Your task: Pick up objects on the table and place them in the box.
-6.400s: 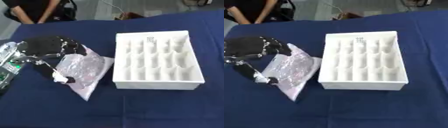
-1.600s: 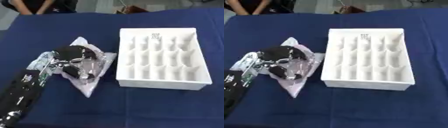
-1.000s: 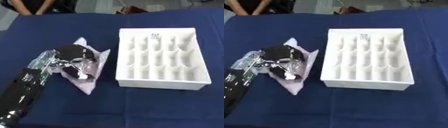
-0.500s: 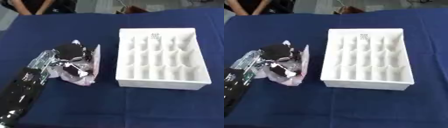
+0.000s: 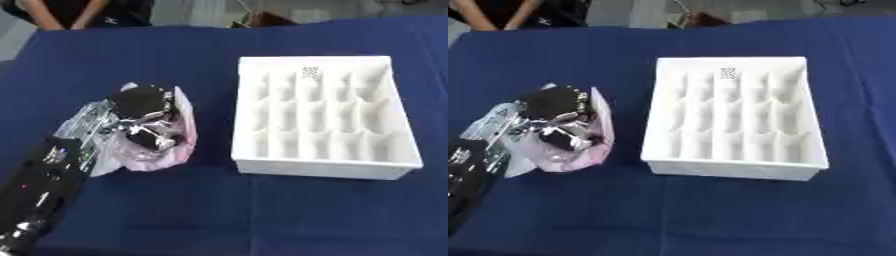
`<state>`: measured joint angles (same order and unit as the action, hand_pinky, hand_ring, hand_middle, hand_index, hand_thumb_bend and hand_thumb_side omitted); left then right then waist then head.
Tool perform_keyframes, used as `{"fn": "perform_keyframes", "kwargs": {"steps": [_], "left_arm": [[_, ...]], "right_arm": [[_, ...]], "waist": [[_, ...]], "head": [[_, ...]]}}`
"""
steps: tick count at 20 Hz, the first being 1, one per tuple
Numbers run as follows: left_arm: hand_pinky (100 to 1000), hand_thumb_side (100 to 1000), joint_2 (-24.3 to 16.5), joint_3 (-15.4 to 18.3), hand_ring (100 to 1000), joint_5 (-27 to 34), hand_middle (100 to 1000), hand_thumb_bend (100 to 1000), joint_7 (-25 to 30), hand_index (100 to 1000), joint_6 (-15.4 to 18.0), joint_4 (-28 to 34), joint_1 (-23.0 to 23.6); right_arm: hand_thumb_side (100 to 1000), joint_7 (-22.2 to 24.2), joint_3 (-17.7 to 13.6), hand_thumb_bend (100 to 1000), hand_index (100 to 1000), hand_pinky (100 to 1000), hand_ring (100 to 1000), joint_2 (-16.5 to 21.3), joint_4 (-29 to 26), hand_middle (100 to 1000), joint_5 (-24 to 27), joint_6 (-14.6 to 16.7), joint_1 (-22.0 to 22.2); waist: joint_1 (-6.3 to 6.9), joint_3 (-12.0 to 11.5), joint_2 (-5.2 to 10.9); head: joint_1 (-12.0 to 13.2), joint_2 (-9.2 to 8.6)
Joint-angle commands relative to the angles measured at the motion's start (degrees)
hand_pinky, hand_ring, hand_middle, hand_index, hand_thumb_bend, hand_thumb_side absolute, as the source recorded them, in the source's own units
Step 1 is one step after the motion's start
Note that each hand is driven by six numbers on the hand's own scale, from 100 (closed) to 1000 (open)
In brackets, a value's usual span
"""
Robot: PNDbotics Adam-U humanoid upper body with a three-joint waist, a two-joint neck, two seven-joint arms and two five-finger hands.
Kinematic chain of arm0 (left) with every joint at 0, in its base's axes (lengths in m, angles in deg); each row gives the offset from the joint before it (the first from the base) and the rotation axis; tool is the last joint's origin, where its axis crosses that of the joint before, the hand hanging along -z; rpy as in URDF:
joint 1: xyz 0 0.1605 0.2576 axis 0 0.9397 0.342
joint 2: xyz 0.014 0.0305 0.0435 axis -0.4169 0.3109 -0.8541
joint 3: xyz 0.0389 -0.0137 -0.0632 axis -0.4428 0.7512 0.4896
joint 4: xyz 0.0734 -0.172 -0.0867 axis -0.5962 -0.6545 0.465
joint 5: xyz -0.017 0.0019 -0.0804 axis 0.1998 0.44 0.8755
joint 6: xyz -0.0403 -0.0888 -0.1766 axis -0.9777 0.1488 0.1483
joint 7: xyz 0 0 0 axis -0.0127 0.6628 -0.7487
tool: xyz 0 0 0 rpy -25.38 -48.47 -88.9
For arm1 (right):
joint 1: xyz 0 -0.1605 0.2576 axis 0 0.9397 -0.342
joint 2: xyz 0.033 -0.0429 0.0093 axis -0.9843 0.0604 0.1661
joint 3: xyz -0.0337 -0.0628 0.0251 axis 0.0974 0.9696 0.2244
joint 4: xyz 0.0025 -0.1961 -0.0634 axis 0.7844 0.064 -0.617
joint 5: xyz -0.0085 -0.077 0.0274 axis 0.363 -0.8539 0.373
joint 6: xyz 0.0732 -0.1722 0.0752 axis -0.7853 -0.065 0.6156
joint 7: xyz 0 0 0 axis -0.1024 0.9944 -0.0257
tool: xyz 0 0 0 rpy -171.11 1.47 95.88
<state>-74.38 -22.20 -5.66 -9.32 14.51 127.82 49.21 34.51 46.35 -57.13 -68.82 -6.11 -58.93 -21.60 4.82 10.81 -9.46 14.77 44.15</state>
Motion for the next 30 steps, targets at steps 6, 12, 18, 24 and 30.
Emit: {"fn": "perform_keyframes", "kwargs": {"steps": [6,12,18,24,30], "left_arm": [[100,254,-1.46,0.07,100,1.35,100,272,-2.63,100,0.49,-0.35,-0.18],[100,248,-1.64,0.15,100,1.54,100,263,-2.25,100,0.48,-0.26,-0.24],[100,250,-1.88,0.23,100,1.94,100,256,-1.99,100,0.45,-0.13,-0.27],[100,259,-4.77,-0.09,100,5.49,100,213,-1.24,100,1.61,1.37,-0.65],[100,236,-11.74,0.74,100,20.90,100,158,1.88,100,1.84,7.07,-2.07]], "right_arm": [[742,-0.16,-0.40,100,959,504,647,0.72,-0.92,773,-0.01,0.06,-0.68],[741,-0.13,-0.40,100,959,504,647,0.72,-0.92,773,-0.02,0.05,-0.65],[740,-0.09,-0.39,100,959,504,647,0.72,-0.92,773,-0.05,0.03,-0.60],[739,-0.04,-0.37,100,959,504,647,0.83,-0.92,773,-0.10,-0.05,-0.47],[738,-0.01,-0.35,100,959,504,647,1.21,-0.92,773,-0.22,-0.20,-0.23]], "waist": [[-0.35,0.01,0.62],[-0.32,0.04,0.66],[-0.28,0.04,0.73],[-0.04,0.14,1.01],[0.40,0.05,1.59]], "head": [[0.63,-0.03],[0.65,-0.03],[0.64,-0.03],[0.49,-0.03],[0.25,-0.03]]}}
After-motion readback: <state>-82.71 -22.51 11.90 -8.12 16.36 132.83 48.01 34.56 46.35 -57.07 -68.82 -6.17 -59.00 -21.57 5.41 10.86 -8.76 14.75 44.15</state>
